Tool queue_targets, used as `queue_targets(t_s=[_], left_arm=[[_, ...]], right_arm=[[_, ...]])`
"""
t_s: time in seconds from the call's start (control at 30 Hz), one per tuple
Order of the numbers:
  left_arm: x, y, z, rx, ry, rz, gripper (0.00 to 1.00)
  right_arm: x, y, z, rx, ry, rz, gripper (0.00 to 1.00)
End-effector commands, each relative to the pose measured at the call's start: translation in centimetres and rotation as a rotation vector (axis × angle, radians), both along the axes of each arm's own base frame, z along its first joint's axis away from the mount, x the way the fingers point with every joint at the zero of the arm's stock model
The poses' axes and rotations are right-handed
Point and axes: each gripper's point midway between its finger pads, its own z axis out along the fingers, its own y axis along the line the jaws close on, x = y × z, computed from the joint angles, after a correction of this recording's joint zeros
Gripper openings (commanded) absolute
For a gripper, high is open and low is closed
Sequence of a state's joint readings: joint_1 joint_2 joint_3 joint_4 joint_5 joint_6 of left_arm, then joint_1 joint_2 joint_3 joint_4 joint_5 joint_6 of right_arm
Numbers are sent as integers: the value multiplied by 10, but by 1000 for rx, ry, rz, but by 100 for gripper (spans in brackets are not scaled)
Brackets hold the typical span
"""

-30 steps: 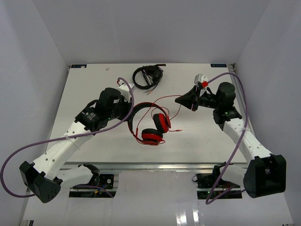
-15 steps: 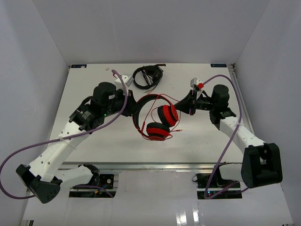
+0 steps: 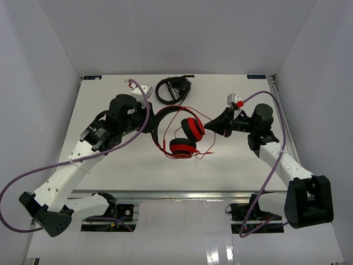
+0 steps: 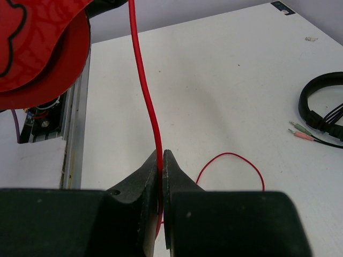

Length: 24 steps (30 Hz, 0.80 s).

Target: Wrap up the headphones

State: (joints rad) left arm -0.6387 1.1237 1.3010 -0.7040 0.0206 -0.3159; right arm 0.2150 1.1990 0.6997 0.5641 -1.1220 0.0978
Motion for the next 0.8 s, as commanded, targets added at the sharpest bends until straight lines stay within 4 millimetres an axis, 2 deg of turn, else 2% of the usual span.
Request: queue_targets(t_s=[0.0, 0.2, 0.37, 0.57, 0.7, 0.77], left_arm=[[4, 5, 48, -108, -120, 56, 0], [7, -7, 85, -275, -153, 73, 0], [11, -20, 109, -400, -137, 78, 0], [16, -26, 114, -468, -99, 103, 0], [24, -22, 120, -496, -107, 161, 0], [27, -21, 122, -507, -104, 180, 0]], right_arm=[[2, 1, -5, 16, 8, 0, 9], [4, 11, -10, 15, 42, 47, 13], [8, 21, -2, 34, 43, 80, 26], [12, 37, 7, 67, 49, 103, 51], [18, 48, 11, 99, 70, 90, 72], [23, 54, 11, 109, 85, 81, 79]])
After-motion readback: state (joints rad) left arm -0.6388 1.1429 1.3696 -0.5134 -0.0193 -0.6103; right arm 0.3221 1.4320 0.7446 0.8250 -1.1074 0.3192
